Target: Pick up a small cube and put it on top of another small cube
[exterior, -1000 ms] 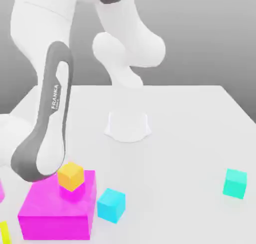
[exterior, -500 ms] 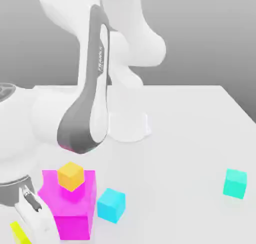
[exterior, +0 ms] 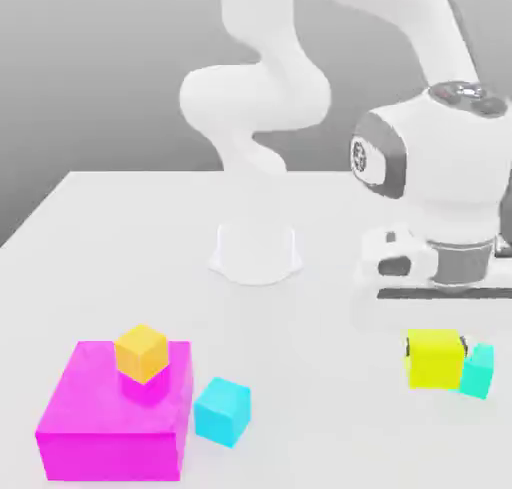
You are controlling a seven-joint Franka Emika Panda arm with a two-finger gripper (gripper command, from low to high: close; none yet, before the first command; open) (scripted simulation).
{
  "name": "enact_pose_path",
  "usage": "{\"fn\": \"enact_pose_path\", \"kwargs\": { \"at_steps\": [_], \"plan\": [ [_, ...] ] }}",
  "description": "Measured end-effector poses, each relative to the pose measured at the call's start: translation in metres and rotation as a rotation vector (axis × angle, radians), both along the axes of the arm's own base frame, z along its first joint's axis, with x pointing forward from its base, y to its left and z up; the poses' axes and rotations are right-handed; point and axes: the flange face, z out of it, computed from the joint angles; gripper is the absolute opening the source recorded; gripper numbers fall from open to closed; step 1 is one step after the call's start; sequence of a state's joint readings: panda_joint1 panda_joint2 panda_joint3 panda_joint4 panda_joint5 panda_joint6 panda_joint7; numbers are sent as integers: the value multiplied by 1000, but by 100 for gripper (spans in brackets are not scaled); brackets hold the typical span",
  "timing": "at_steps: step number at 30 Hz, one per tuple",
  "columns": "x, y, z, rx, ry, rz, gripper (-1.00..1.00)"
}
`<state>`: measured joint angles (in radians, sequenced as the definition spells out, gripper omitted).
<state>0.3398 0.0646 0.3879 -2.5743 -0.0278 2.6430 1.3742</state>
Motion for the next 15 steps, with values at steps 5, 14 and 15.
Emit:
{"fn": "enact_pose_path", "kwargs": {
  "at_steps": [5, 14, 15],
  "plan": [
    [-13, 6, -48, -13, -3, 10, 100],
    [-12, 7, -32, -14, -4, 9, 100],
    [-12, 7, -22, -15, -5, 8, 100]
  ]
}}
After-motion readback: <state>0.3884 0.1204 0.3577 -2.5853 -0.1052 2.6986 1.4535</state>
